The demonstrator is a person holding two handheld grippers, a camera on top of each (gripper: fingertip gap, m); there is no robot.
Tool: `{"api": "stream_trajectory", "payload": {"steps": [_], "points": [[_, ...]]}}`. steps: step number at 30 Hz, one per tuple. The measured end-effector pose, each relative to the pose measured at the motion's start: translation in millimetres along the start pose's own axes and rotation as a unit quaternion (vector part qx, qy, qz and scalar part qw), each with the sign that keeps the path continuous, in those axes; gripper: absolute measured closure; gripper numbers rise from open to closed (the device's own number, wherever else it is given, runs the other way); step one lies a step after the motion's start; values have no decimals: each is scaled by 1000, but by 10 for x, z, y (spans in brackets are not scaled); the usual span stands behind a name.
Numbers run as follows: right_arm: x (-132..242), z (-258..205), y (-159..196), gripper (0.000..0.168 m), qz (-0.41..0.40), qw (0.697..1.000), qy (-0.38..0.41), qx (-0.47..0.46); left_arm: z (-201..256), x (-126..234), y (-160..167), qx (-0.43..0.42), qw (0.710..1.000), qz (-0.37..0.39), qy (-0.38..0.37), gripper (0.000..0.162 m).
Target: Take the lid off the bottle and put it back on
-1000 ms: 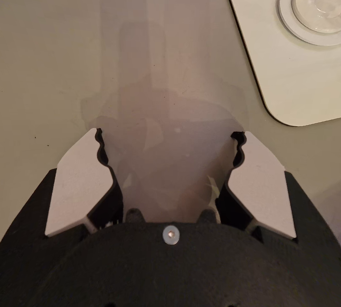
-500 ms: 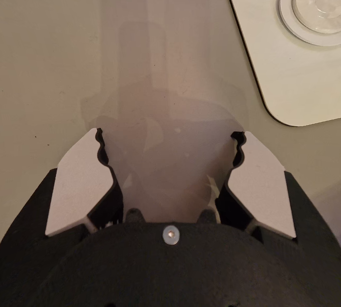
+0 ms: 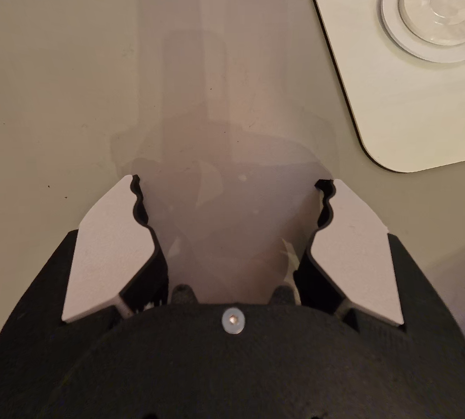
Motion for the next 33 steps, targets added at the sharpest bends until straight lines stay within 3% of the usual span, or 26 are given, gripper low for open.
{"api": "stream_trajectory", "payload": {"steps": [4, 7, 11, 14, 19, 23, 26, 28, 33], "points": [[5, -3, 3, 36, 0, 1000, -1, 1, 26, 538, 15, 53, 988, 143, 26, 63], [32, -7, -7, 38, 11, 1000, -5, 0, 300, 1087, 50, 49, 958, 273, 77, 64], [190, -68, -175, 41, 99, 994, -38, -18, 943, 1713, 154, -13, 900, 418, 127, 63], [402, -184, -389, 42, 186, 980, -72, -20, 1627, 2005, 196, -56, 852, 480, 201, 64], [798, -405, -672, 46, 315, 941, -128, 0, 2760, 2107, 160, -129, 789, 526, 292, 64], [1032, -493, -771, 47, 380, 911, -162, 3, 3428, 2063, 121, -169, 759, 524, 347, 63], [1103, -486, -764, 55, 385, 910, -152, 13, 3740, 1999, 109, -206, 751, 524, 345, 63], [1126, -485, -745, 69, 381, 912, -153, 17, 3858, 1990, 89, -209, 748, 524, 349, 63], [1119, -468, -714, 70, 333, 934, -125, 29, 3915, 1977, 51, -211, 742, 522, 364, 61]]}}
Point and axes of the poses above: each gripper's, where its closed fingertips meet, x back along the fingers, y out of its underside, z = x × y across the jaws, the point moved 4 cm from there along x, back along the fingers, and after that the axes turned 12 degrees about -y, right-handed, at the moved point
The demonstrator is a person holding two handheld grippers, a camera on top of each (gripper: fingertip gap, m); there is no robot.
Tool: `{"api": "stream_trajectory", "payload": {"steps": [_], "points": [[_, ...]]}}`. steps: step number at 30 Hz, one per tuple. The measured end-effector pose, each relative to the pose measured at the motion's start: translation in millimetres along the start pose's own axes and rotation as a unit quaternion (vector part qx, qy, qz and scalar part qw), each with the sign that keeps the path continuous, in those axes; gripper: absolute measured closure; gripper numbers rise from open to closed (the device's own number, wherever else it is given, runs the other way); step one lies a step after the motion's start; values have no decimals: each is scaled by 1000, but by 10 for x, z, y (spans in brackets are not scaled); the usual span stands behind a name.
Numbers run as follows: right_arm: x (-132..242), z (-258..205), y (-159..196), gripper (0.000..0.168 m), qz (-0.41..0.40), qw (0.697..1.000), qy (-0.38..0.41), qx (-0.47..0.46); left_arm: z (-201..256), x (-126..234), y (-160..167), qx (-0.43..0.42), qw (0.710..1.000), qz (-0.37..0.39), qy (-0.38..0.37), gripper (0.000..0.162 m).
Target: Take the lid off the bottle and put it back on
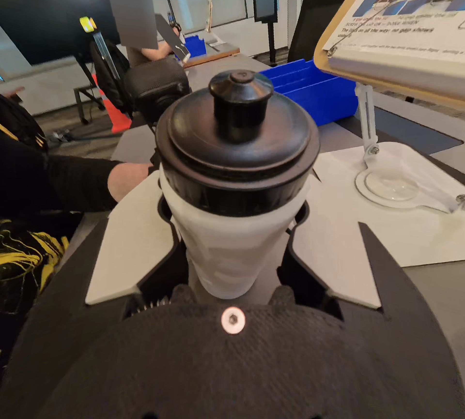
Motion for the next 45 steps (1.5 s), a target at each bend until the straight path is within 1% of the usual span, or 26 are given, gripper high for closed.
{"api": "stream_trajectory", "payload": {"steps": [1, 3, 4, 6, 9, 12, 17, 20, 23, 28, 31, 35, 37, 39, 42, 45], "points": [[1, -9, -5, 70, -8, 1000, 4, 11, -7, 10, -35, -1, 1000, 8, 1, 57], [-10, -47, -4, 70, -26, 999, -2, 26, -23, 16, -97, -3, 1000, 12, 4, 44], [-14, -63, -1, 70, -34, 999, -5, 31, -13, 10, -126, -3, 1000, 13, 11, 41], [-20, -83, 4, 70, -49, 998, -6, 45, 38, -37, -144, -9, 1000, 11, 23, 42], [-41, -132, 12, 70, -54, 997, -20, 61, 104, -160, -95, -19, 1000, 7, 13, 52], [-34, -132, 14, 70, -54, 996, -16, 75, 115, -187, -80, 2, 1000, 21, 13, 58], [-39, -151, 29, 70, -68, 994, -14, 86, 112, -191, -67, -11, 1000, 26, 5, 59], [-19, -152, 12, 70, -65, 995, -20, 77, 109, -201, -70, -12, 1000, 27, 2, 59], [35, -157, -71, 69, -35, 996, -22, 74, 89, -197, -68, -9, 999, 32, -3, 59], [166, -176, -257, 64, -18, 997, 6, 80, 77, -202, -68, -10, 999, 32, -6, 60], [229, -211, -403, 70, -8, 997, 28, 74, 75, -203, -67, -10, 999, 32, -8, 60], [152, -234, -426, 76, -41, 998, 39, 39, 74, -205, -68, -11, 999, 29, -11, 60], [91, -240, -385, 87, -72, 996, 43, 25, 75, -204, -67, -12, 999, 29, -11, 60], [75, -224, -385, 90, -88, 994, 60, 30, 73, -203, -66, -11, 999, 28, -11, 60], [69, -224, -384, 90, -110, 992, 58, 35, 72, -204, -65, -10, 1000, 27, -9, 60], [76, -227, -379, 90, -123, 991, 39, 43, 78, -205, -65, -13, 1000, 25, -4, 61]]}}
Point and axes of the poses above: each gripper's, where its closed fingertips meet, x back along the fingers, y out of its underside, z = x × y across the jaws, the point moved 4 cm from there along x, back along the fingers, and after that the axes turned 12 degrees about -y, right-handed, at the moved point
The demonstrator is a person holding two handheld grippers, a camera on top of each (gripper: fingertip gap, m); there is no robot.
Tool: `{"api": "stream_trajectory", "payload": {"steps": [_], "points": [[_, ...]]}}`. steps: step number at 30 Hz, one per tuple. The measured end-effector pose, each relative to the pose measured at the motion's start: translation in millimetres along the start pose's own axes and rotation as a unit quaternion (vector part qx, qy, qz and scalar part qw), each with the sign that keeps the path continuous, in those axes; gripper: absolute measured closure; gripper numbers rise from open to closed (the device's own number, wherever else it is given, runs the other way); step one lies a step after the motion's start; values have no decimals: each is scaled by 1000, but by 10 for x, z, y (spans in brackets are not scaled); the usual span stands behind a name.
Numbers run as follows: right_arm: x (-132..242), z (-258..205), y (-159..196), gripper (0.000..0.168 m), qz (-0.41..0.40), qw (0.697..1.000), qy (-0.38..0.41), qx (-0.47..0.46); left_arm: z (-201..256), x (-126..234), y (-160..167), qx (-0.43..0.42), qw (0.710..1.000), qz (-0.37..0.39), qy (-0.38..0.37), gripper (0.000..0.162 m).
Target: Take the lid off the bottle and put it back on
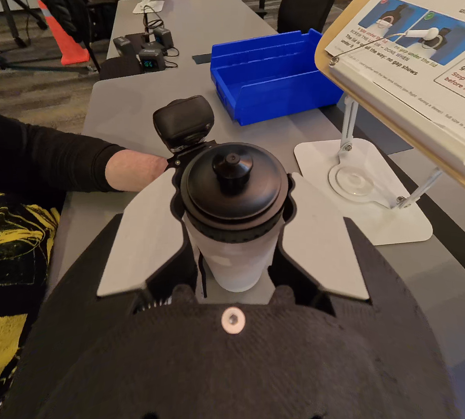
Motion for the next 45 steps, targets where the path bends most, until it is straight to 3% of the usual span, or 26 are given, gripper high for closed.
{"api": "stream_trajectory", "payload": {"steps": [11, 14, 16, 19, 21, 25, 31, 35, 41, 43, 45], "points": [[19, 34, 3, 90, -67, 993, -91, 28, -2, -9, 1, 0, 1000, -6, 6, 61], [33, 81, -18, 89, -140, 984, -109, 27, -17, -18, 0, -1, 1000, -10, 4, 61], [57, 130, -64, 71, -199, 976, -90, 13, -17, -20, -1, -1, 1000, -11, 2, 61], [92, 87, -174, 86, -261, 961, -87, -15, -17, -21, -1, -2, 1000, -12, 1, 61], [109, 56, -195, 95, -313, 945, -82, -45, -15, -22, -1, -3, 1000, -13, 1, 61], [89, 33, -209, 95, -390, 917, -65, -59, -11, -16, 0, -5, 1000, -13, 2, 61], [65, 55, -229, 95, -481, 869, -119, -1, -15, -16, 2, -2, 1000, -14, 4, 61], [39, 64, -248, 95, -566, 801, -172, 90, -19, -20, 2, -2, 1000, -13, 3, 61], [11, 27, -265, 95, -675, 669, -196, 243, -11, -30, -5, -6, 1000, -13, 9, 61], [5, 14, -269, 94, -683, 663, -188, 243, -8, -27, -5, -7, 1000, -12, 9, 62], [1, 17, -290, 93, -669, 695, -165, 206, -8, -27, -3, -4, 1000, -14, 10, 61]]}}
Point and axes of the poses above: each gripper's, where its closed fingertips meet, x back along the fingers, y out of its underside, z = x × y across the jaws, the point moved 4 cm from there along x, back along the fingers, and after that the axes turned 12 degrees about -y, right-handed, at the moved point
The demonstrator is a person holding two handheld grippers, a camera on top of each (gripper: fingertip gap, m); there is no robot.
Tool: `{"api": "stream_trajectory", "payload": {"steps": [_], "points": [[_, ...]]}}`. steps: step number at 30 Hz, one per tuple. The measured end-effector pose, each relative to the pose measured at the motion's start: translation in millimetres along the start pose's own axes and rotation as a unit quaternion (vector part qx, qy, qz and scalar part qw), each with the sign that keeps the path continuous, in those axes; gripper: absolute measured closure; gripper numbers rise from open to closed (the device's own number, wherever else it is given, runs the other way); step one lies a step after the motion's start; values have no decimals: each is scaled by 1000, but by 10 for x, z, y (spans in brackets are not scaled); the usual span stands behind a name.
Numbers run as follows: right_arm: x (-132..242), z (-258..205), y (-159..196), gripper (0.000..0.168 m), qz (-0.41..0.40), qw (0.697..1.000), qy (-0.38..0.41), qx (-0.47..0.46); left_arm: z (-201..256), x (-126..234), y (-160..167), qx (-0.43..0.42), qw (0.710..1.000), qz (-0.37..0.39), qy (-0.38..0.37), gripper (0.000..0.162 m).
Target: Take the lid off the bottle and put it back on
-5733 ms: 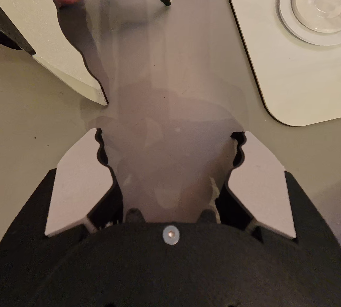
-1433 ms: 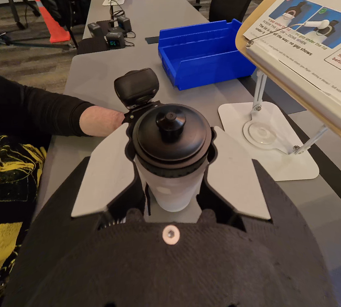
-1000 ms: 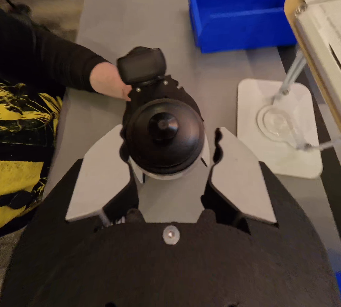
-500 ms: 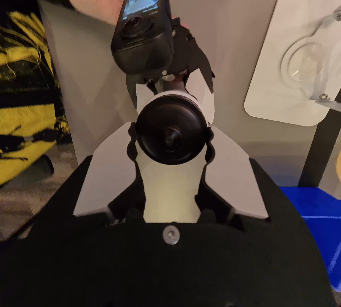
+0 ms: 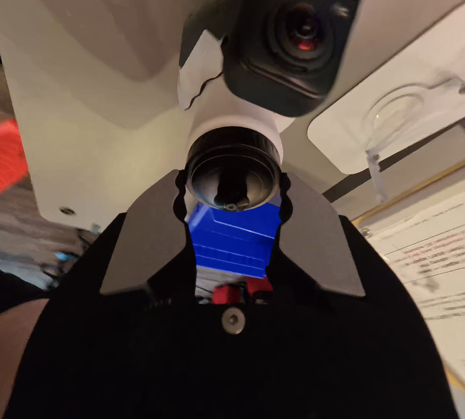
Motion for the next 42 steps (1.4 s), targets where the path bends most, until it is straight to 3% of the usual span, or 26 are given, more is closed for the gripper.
{"api": "stream_trajectory", "payload": {"steps": [5, 9, 15, 19, 22, 25, 30, 34, 42], "points": [[70, -32, 96, 92, 126, 973, -24, -191, -2, 1, 2, 1, 1000, 3, 0, 61], [13, -49, 88, 99, 175, 955, -28, -238, 0, 1, 1, 2, 1000, 3, -1, 61], [14, -37, 79, 99, 132, 977, -23, -166, 2, -1, 1, 1, 1000, 2, -2, 61], [30, -31, 52, 99, 21, 999, 16, -24, 4, -2, 0, 0, 1000, 2, -1, 61], [39, -28, 17, 97, -64, 996, 39, 44, 2, 1, 1, 1, 1000, 3, -1, 61], [51, -19, -15, 94, -52, 998, 28, 3, 2, 4, 3, 0, 1000, 2, 0, 61], [176, -30, 32, 89, 117, 978, -21, -171, 2, 4, 2, 1, 1000, 3, 0, 61], [146, -58, 46, 106, 187, 953, -41, -236, 2, 5, 3, 1, 1000, 3, 0, 61], [87, -36, 52, 97, 148, 955, -16, -255, 2, 6, 4, 2, 1000, 2, -3, 61]]}}
Point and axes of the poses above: each gripper's, where its closed fingertips meet, x back along the fingers, y out of its underside, z = x × y across the jaws, the point moved 4 cm from there along x, back along the fingers, and after that the axes turned 12 degrees about -y, right-handed, at the moved point
